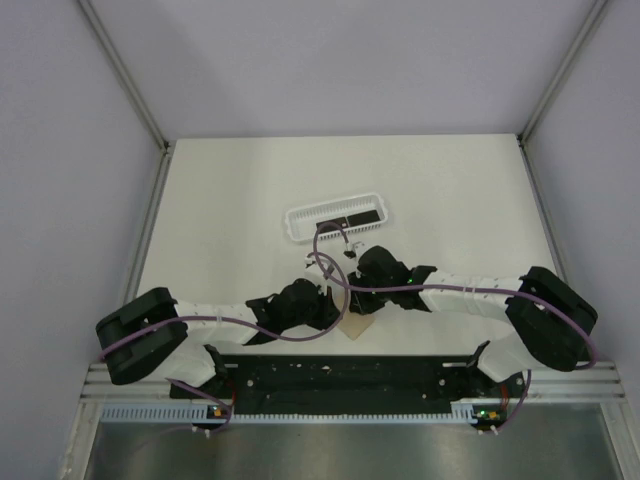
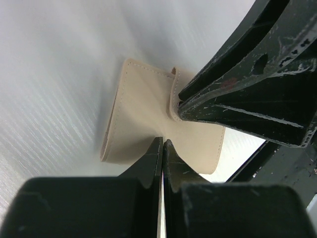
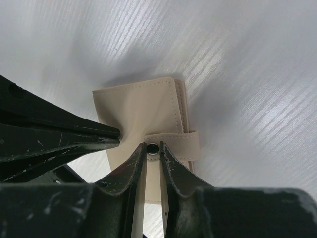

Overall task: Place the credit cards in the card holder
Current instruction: Insert the card holder at the center of the board.

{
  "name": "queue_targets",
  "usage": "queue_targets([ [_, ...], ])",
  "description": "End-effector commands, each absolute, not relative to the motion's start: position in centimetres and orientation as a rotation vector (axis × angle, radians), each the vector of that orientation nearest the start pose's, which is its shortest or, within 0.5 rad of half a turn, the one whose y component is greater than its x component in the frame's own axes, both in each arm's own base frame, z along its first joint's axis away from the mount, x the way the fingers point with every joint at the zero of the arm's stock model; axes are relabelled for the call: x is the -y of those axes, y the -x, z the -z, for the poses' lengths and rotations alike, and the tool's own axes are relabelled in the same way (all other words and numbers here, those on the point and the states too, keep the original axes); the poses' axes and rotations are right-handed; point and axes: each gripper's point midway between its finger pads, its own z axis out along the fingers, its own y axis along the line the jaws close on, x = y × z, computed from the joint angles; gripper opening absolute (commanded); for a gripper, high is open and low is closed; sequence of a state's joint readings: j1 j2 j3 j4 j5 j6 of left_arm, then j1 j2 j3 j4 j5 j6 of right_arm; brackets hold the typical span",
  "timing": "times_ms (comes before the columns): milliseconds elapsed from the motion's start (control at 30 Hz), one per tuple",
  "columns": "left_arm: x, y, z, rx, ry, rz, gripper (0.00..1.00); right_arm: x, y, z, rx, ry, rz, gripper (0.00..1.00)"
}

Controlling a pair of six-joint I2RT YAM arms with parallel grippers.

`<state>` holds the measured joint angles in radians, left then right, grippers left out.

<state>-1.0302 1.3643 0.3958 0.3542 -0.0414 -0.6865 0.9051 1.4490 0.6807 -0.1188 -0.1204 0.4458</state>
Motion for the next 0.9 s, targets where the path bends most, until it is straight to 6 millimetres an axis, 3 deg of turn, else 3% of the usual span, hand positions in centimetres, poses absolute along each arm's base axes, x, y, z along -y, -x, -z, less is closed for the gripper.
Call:
queue_targets([
  [0,30.1,-15.8,-3.4,-2.298,-0.373,0.89,0.0,-28.0,-16.6,-2.3,-2.562,0.717,-0.599,0.13],
  [600,30.4,-15.9,-3.5,-2.299,-0.379,0.89,0.0,-25.9,-13.6,0.9,-2.68,0.773,-0.427,0.06],
  [867,30.4,-16.0,-3.5,-2.299,-0.377,0.889,0.0,-24.4,-11.8,3.3,-2.758,0.767,-0.37,0.03],
])
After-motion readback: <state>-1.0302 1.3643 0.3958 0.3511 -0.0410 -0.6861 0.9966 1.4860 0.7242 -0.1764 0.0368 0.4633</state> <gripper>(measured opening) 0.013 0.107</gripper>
